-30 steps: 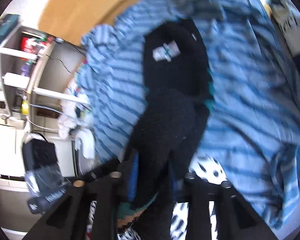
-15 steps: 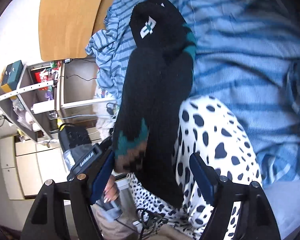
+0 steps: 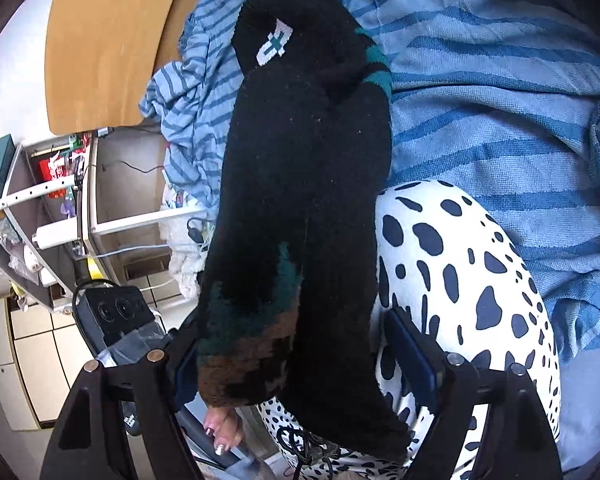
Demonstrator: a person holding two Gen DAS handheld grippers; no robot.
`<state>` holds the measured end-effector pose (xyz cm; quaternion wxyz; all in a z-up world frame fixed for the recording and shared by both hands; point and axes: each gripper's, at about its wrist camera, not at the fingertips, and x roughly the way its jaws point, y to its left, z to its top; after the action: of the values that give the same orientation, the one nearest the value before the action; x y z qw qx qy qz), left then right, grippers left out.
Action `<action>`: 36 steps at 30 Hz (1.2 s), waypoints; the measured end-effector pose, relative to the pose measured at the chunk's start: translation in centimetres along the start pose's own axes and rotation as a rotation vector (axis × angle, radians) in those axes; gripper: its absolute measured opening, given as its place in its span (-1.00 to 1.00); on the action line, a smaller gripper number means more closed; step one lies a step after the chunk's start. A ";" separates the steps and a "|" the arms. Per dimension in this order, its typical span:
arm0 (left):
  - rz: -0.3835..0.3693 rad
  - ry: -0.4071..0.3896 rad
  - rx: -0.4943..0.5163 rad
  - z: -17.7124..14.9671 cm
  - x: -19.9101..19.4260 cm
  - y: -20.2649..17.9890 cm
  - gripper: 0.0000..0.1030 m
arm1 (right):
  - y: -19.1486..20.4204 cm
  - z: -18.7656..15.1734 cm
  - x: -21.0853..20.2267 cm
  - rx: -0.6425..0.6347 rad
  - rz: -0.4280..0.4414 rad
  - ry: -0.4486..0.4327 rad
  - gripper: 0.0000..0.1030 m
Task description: Fold clothes
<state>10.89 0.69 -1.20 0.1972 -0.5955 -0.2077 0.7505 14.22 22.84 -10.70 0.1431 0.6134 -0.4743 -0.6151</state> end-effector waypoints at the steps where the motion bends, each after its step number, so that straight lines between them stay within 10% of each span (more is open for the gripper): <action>1: -0.012 -0.009 -0.023 -0.1 -0.2 0.4 -0.22 | 0.0 0.0 0.0 -0.002 0.000 -0.017 0.48; 2: -0.023 -0.018 -0.047 -0.2 -0.4 0.9 -0.20 | 0.1 0.0 -0.1 -0.004 0.000 -0.035 0.15; 7: -0.078 -0.145 -0.363 -2.3 -3.3 6.4 0.52 | -0.6 -0.1 0.3 0.034 0.051 0.003 -0.06; 13: -0.268 -0.042 -0.782 -6.3 -1.3 13.5 0.52 | -0.4 0.1 0.3 0.046 0.071 0.010 -0.06; 18: -0.457 0.071 -0.940 -8.7 3.4 13.6 0.53 | -1.2 0.4 -0.2 0.107 0.139 0.024 -0.07; 25: -0.569 0.054 -0.890 -3.5 2.6 10.6 -0.03 | -1.5 2.7 -0.6 0.176 0.195 0.039 -0.07; 36: -0.532 0.014 -0.742 7.2 3.8 5.9 -0.06 | -3.7 9.2 -0.8 0.410 0.404 0.012 -0.08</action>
<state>2.78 -2.74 -6.01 0.1580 -0.5570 -0.6068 0.5446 7.71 29.07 -14.91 0.1385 0.5263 -0.7004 -0.4618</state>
